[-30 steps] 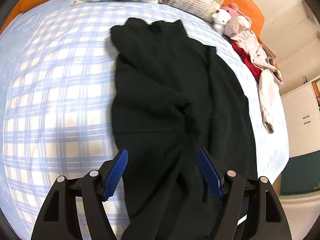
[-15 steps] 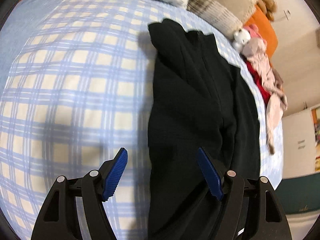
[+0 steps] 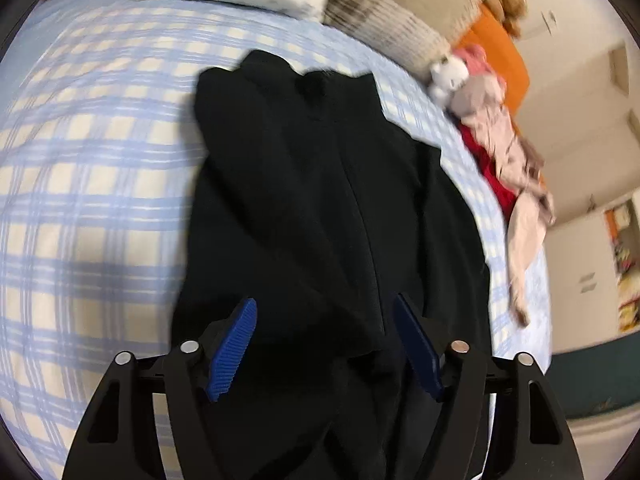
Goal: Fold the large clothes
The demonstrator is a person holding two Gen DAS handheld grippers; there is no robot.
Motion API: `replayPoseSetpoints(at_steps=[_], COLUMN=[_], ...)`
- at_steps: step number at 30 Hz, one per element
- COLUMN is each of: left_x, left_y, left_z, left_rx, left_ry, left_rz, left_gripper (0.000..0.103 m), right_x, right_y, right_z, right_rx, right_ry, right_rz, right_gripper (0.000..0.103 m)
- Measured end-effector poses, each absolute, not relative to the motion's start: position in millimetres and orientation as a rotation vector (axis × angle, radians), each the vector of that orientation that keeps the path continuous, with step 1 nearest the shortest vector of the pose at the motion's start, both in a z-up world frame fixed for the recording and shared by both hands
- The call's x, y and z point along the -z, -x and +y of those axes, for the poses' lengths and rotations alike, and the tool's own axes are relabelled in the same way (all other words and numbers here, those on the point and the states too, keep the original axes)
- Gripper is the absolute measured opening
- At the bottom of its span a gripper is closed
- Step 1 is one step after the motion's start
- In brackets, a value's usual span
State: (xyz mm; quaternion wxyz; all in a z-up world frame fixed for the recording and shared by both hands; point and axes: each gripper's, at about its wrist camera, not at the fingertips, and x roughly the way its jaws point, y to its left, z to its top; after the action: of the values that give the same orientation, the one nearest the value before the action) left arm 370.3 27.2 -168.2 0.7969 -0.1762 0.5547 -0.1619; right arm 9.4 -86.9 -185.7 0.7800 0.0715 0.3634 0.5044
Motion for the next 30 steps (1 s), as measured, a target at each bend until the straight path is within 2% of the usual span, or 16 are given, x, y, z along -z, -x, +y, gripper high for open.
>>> replayPoseSetpoints(at_steps=[2, 3, 6, 10, 17, 21, 22, 24, 30], left_x=[174.6, 177.9, 189.5, 186.8, 133.5, 98.1, 92.3, 84.3, 118.4], left_y=[-372.2, -373.4, -376.7, -374.0, -359.8, -375.2, -378.9, -392.4, -410.9], left_z=[11.9, 8.4, 14.3, 50.4, 106.0, 78.4, 68.8, 31.8, -61.6], left_rx=[0.333, 0.323, 0.307, 0.313, 0.3, 0.309, 0.303, 0.292, 0.369], left_ry=[0.288, 0.262, 0.29, 0.43, 0.545, 0.472, 0.434, 0.315, 0.222], left_rz=[1.218, 1.223, 1.238, 1.223, 1.097, 1.064, 1.064, 1.068, 1.151], left_gripper=[0.06, 0.051, 0.014, 0.013, 0.012, 0.01, 0.007, 0.006, 0.006], right_x=[189.0, 189.1, 188.5, 180.7, 158.4, 174.3, 179.3, 194.2, 229.6], right_y=[-10.8, -10.1, -9.5, -13.1, -5.9, -0.4, 0.7, 3.6, 7.7], right_z=[-84.4, -85.2, -90.1, -102.2, -157.5, -199.7, -206.9, -220.9, -248.6], right_rx=[-1.096, -1.096, -1.085, -1.096, -1.107, -1.072, -1.062, -1.038, -0.937], right_ry=[-0.159, -0.162, -0.182, -0.224, -0.37, -0.521, -0.55, -0.605, -0.682], right_rz=[0.792, 0.792, 0.783, 0.772, 0.719, 0.746, 0.752, 0.78, 0.832], right_gripper=[0.003, 0.003, 0.003, 0.003, 0.003, 0.003, 0.003, 0.003, 0.003])
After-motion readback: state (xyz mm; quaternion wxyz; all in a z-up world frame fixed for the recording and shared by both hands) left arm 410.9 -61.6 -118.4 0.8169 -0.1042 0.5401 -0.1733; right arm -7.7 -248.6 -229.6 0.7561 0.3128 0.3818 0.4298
